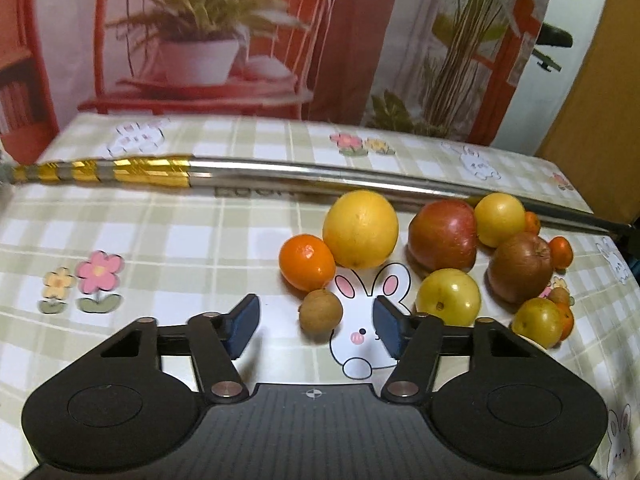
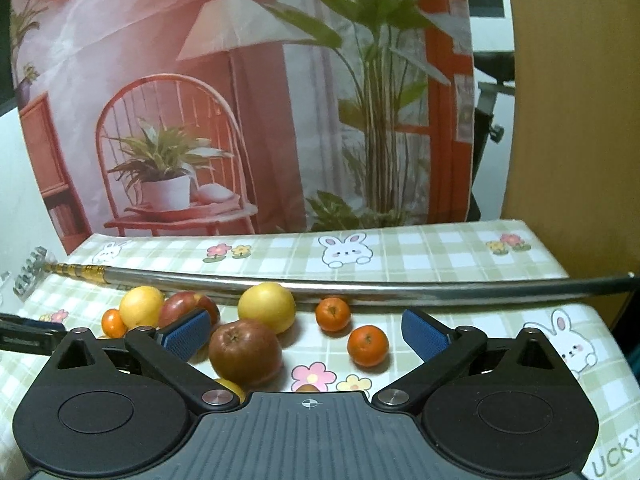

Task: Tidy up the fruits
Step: 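Grasp the small brown kiwi with the left tool while the right tool reaches toward a mandarin, then grasp the mandarin with the right tool while the left tool lifts the kiwi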

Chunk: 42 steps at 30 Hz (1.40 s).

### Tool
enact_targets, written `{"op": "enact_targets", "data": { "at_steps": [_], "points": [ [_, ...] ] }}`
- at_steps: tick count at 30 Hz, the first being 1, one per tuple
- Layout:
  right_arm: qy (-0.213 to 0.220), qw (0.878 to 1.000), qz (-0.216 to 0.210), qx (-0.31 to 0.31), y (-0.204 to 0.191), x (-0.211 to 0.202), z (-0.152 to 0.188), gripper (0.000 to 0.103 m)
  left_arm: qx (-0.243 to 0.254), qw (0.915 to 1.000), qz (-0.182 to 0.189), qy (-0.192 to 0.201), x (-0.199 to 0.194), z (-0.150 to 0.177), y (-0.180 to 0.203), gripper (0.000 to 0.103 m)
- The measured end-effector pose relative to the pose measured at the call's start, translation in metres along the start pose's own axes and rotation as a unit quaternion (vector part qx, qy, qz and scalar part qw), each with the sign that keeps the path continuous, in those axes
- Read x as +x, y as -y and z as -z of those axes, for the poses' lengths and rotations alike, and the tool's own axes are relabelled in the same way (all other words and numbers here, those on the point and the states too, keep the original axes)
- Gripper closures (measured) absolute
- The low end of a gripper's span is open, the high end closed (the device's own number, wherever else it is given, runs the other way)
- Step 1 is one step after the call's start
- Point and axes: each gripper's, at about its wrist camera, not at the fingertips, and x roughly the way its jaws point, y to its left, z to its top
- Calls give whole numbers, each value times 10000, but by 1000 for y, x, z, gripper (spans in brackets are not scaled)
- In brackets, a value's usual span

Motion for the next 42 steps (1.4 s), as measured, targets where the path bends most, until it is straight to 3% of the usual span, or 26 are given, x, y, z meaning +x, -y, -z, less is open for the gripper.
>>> {"op": "enact_targets", "data": {
  "at_steps": [4, 9, 14, 16, 26, 33, 42],
  "points": [
    [-102, 9999, 11, 54, 6, 9, 3, 4, -27, 9998, -26, -188, 18, 0, -1, 47],
    [-202, 9997, 31, 157, 12, 16, 6, 5, 43, 9999, -68, -102, 20, 1, 2, 48],
    [-281, 9993, 38, 227, 18, 22, 9, 7, 167, 9997, -77, -140, 19, -1, 6, 70],
    [-298, 9993, 31, 244, 18, 23, 10, 7, 110, 9998, 4, -157, 18, -1, 4, 74],
    [-322, 9991, -36, 279, 25, 30, 18, 13, 205, 9997, -38, 152, -6, 6, 10, 74],
    [-247, 9995, -53, 164, 37, 42, 28, 27, 169, 9987, 48, 471, -39, 14, 16, 74],
    [-292, 9995, 9, 80, 55, 86, 33, 55, 90, 9985, 170, 515, -59, 27, 23, 74]
  ]
}}
